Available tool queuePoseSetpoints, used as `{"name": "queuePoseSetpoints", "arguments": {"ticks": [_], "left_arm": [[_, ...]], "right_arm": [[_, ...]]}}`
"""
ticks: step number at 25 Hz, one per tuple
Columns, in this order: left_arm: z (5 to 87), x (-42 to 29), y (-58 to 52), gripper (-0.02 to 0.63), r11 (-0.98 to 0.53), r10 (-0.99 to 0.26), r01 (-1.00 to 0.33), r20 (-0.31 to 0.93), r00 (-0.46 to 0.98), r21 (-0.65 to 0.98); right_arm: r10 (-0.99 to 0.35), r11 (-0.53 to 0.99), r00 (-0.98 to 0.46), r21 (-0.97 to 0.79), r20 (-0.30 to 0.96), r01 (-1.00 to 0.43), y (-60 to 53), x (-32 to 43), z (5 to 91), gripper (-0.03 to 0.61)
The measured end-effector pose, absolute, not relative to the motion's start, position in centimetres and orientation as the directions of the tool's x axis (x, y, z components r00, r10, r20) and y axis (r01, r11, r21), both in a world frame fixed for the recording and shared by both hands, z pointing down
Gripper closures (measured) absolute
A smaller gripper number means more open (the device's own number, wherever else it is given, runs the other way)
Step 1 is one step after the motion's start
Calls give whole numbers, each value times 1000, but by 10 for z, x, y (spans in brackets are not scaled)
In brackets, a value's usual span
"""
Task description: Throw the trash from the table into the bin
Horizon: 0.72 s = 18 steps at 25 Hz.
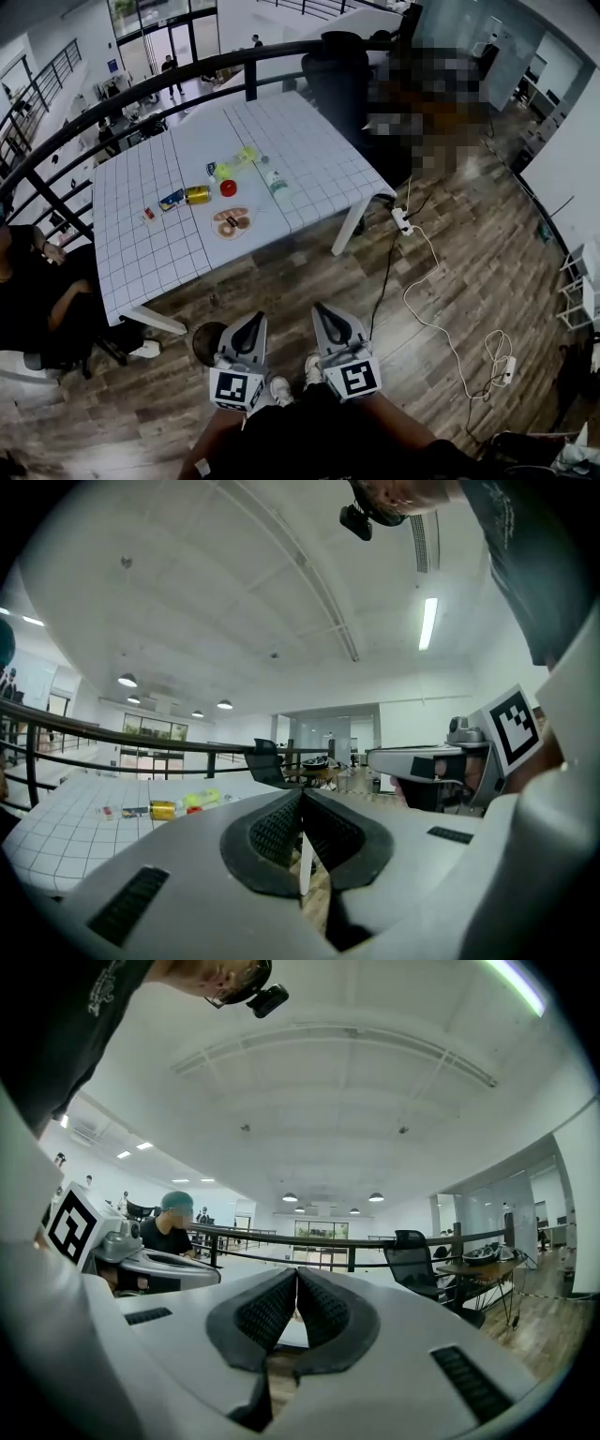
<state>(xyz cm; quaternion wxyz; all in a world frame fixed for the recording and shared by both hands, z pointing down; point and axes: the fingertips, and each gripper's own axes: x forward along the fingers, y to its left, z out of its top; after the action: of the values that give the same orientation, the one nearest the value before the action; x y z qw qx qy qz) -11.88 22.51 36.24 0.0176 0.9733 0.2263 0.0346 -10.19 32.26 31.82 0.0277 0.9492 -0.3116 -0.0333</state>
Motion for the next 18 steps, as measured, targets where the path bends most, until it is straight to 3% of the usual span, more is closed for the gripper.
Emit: {"name": "queuePoseSetpoints", "arguments": {"ticks": [8,18], "left_arm": [[370,-81,219,591,-904,426,425,82,901,36],[374,29,218,591,-946,318,322,85,944,-43]], "right_arm": [[-605,-797,796,41,-38,-603,322,-56,333,554],[-621,-784,781,52,-69,-619,339,72,332,554]]}}
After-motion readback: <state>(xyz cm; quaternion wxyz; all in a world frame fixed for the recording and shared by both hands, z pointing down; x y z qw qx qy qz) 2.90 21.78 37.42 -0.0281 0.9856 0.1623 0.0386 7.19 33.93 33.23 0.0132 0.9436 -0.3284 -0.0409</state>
